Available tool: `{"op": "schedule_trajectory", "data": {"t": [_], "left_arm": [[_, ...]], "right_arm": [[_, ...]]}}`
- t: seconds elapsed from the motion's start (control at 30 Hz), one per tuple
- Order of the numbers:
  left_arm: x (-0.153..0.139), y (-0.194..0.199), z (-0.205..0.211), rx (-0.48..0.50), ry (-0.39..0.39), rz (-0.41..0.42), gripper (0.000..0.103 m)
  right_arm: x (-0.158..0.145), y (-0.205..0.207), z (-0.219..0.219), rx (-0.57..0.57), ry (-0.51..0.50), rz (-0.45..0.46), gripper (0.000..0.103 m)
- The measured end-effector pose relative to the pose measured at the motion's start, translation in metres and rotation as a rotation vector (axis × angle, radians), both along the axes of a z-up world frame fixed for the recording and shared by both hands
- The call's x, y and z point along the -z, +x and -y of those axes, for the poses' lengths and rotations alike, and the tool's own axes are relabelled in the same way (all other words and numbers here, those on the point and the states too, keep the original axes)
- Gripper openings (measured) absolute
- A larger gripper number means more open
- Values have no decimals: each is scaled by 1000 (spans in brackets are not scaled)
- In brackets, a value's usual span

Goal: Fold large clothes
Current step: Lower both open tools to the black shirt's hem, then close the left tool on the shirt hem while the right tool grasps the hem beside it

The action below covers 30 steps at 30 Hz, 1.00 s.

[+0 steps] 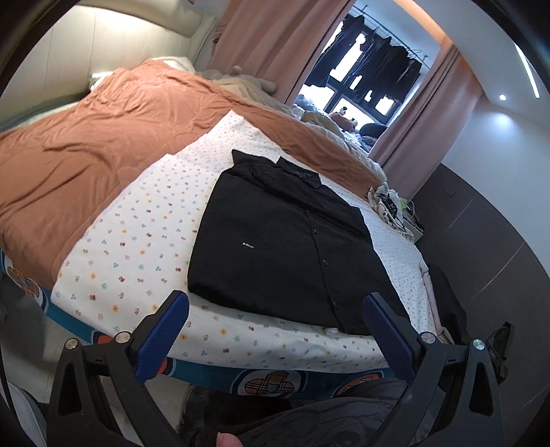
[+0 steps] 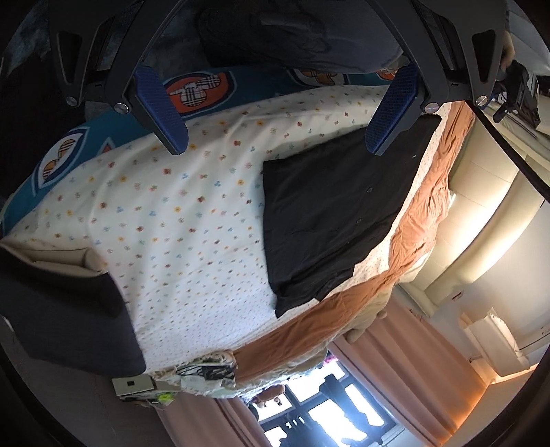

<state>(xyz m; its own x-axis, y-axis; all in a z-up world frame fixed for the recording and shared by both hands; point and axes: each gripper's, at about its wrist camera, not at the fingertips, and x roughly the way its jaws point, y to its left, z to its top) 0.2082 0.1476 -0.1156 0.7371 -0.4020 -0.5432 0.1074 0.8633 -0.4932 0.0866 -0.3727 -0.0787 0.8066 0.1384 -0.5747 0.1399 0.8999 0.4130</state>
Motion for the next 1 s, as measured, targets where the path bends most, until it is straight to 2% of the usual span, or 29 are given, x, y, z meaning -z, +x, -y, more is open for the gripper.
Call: {"op": "schedule_trajectory", "data": {"t": [0.07, 0.13, 0.17, 0.3, 0.4, 0.47, 0.6, 0.67, 0.9, 1.0], "left_arm": [[12, 10, -3, -6, 16, -29, 91], [26, 22, -6, -6, -5, -72, 80], [31, 26, -8, -6, -17, -89, 73], [51, 51, -13, -28, -27, -150, 61], [65, 70, -17, -37, -52, -186, 50], [73, 82, -18, -38, -59, -208, 47], [91, 102, -21, -55, -70, -256, 46], [99, 108, -23, -61, -89, -278, 42], [112, 121, -31, -97, -92, -331, 38], [108, 123, -30, -94, -61, -341, 38]], "right_arm": [[5, 13, -7, -25, 2, -10, 99], [13, 29, -11, -41, 12, -31, 89], [16, 35, -12, -46, 24, -39, 80], [32, 62, -12, -51, 77, -95, 59], [40, 84, -11, -55, 93, -120, 57], [44, 99, -9, -51, 100, -136, 56], [54, 120, -3, -28, 126, -169, 56], [58, 125, -3, -26, 129, -180, 56], [67, 139, 3, 4, 177, -145, 56], [72, 145, 6, 18, 193, -139, 56]]}}
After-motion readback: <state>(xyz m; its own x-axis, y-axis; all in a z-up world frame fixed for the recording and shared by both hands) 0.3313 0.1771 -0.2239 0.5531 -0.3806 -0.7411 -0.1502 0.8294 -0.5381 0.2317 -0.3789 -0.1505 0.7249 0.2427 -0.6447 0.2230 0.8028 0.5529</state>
